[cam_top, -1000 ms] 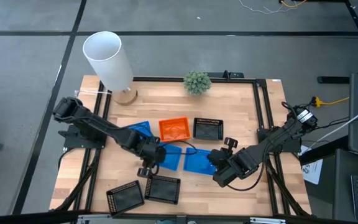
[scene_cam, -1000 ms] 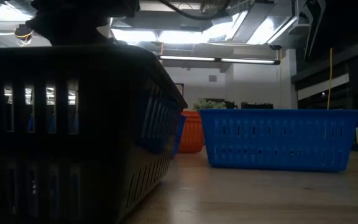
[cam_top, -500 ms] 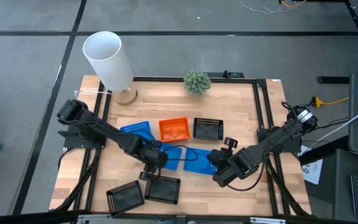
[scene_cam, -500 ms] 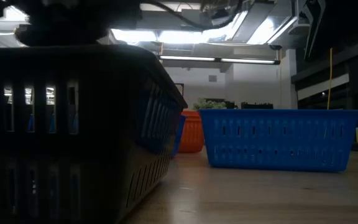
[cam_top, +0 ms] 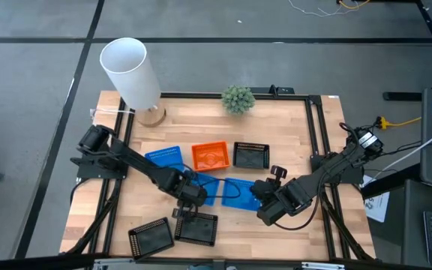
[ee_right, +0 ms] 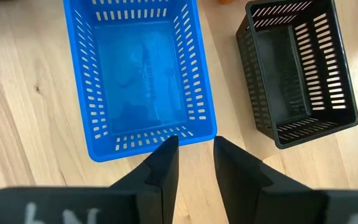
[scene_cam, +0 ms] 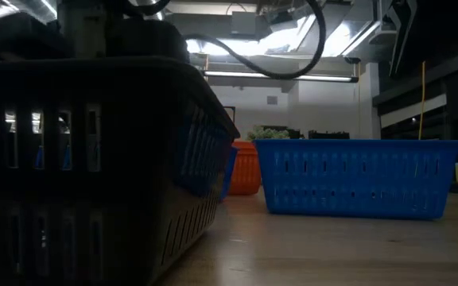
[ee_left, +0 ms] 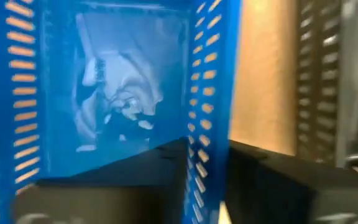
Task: Stack baskets by color
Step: Stack the center blue bin on the top of the top blue bin
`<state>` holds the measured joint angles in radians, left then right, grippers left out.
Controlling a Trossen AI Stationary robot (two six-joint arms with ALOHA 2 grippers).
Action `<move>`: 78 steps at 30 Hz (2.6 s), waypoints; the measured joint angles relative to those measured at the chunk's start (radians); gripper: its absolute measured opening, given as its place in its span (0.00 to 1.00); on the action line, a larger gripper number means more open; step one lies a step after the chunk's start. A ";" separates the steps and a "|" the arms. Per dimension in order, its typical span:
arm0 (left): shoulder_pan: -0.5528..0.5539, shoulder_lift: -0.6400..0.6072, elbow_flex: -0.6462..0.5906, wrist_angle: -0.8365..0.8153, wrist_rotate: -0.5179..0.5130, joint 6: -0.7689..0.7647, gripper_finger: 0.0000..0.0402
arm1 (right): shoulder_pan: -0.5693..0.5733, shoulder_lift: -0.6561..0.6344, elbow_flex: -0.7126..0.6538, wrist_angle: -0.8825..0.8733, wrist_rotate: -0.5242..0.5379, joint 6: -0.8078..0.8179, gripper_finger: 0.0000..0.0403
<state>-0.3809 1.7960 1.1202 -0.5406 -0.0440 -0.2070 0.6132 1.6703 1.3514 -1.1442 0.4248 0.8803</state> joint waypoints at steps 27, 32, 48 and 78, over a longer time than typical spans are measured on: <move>0.076 -0.532 -0.105 -0.618 -0.302 -0.445 0.00 | 0.000 0.000 0.000 0.002 0.000 0.000 0.25; 0.128 -0.603 -0.201 -0.507 -0.207 -0.439 0.00 | 0.000 0.000 0.000 0.002 0.001 -0.002 0.25; 0.131 -0.583 -0.321 -0.321 -0.091 -0.412 0.00 | -0.001 0.000 0.000 0.000 -0.004 -0.003 0.25; 0.103 -0.556 -0.321 -0.247 -0.108 -0.497 0.13 | 0.000 0.000 0.000 -0.002 -0.007 -0.007 0.25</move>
<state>-0.2775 1.2400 0.7990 -0.7871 -0.1520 -0.7044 0.6128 1.6703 1.3514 -1.1458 0.4176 0.8734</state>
